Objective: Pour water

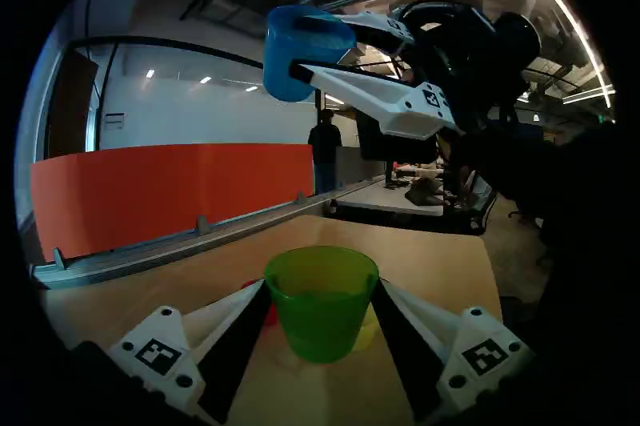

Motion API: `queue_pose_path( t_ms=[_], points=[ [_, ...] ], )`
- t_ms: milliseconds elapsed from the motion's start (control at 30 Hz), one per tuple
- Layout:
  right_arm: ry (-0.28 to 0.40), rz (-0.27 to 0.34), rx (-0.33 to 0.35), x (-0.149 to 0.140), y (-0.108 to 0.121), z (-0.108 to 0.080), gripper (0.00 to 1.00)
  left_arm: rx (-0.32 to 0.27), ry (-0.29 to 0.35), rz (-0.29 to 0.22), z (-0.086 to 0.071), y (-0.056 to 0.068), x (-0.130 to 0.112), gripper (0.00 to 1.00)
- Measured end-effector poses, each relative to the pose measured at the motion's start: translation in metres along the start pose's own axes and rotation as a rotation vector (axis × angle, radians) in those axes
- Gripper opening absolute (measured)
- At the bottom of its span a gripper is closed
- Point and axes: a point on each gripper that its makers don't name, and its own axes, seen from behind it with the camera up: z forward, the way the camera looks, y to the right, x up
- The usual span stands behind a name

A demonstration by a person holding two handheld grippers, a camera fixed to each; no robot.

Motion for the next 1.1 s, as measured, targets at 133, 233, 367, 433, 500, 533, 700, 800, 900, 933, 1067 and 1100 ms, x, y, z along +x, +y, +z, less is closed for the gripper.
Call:
queue_pose_path(
  t_ms=[133, 233, 367, 433, 500, 533, 700, 800, 900, 933, 1067, 1100],
  points=[
    [0.012, 0.160, 0.009, 0.003, -0.008, -0.003, 0.89, 0.004, -0.001, 0.005, 0.000, -0.001, 0.001, 0.86],
    [0.014, 0.282, 0.023, 0.005, -0.015, -0.004, 0.89, 0.005, -0.002, 0.006, 0.001, -0.002, 0.001, 0.86],
    [0.014, 0.463, 0.044, 0.007, -0.021, -0.006, 0.89, 0.008, -0.003, 0.009, 0.000, -0.002, 0.001, 0.86],
    [0.014, 0.559, 0.055, 0.009, -0.023, -0.006, 0.89, 0.009, -0.004, 0.011, 0.000, -0.003, 0.001, 0.86],
    [0.013, 0.649, 0.065, 0.010, -0.025, -0.006, 0.89, 0.010, -0.004, 0.012, 0.000, -0.003, 0.001, 0.86],
    [0.010, 0.697, 0.073, 0.010, -0.026, -0.006, 0.89, 0.011, -0.005, 0.013, 0.000, -0.003, 0.002, 0.86],
    [0.006, 0.885, 0.104, 0.009, -0.027, -0.005, 0.89, 0.015, -0.004, 0.019, 0.000, -0.004, 0.003, 0.86],
    [0.008, 0.946, 0.112, 0.008, -0.025, -0.005, 0.89, 0.019, -0.004, 0.021, 0.000, -0.005, 0.004, 0.86],
    [-0.001, 0.949, 0.106, 0.004, -0.026, -0.006, 0.89, 0.025, -0.005, 0.022, -0.001, -0.006, 0.004, 0.86],
    [-0.007, 0.942, 0.106, 0.003, -0.027, -0.007, 0.89, 0.028, -0.005, 0.022, -0.001, -0.007, 0.004, 0.86],
    [-0.026, 0.924, 0.111, -0.002, -0.035, -0.009, 0.89, 0.042, -0.009, 0.024, -0.003, -0.012, 0.003, 0.86],
    [-0.031, 0.921, 0.113, -0.003, -0.037, -0.010, 0.89, 0.046, -0.010, 0.024, -0.004, -0.013, 0.002, 0.86]
  ],
)
